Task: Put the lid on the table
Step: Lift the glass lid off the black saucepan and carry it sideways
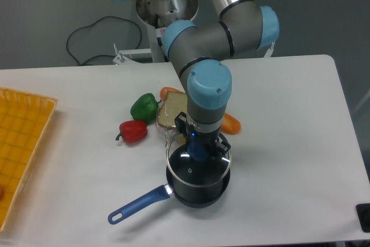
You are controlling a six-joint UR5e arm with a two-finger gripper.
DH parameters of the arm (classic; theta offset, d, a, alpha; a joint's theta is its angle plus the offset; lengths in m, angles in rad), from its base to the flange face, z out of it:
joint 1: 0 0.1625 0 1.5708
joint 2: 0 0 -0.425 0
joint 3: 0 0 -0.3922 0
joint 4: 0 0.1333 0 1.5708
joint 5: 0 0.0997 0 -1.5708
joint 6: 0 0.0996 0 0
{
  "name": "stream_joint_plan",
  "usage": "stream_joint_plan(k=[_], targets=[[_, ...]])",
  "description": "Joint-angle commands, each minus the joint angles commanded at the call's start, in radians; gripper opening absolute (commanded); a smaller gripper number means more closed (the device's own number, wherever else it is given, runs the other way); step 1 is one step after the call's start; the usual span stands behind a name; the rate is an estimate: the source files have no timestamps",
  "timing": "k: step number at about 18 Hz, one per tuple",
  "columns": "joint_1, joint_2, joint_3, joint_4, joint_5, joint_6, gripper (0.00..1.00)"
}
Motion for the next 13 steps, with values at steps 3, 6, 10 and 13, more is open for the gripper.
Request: stream_joint_plan(k=[3,6,10,13], targets=[[0.008,0.005,-0.014,0.002,-0.002,0.017,0.49],[0.017,0.005,-0.012,0.005,-0.003,0.023,0.49],[0.048,0.003,-0.011,0.008,-0.003,0.078,0.49],[0.084,-0.005,-0.009,0.009,-0.003,0.138,0.49]])
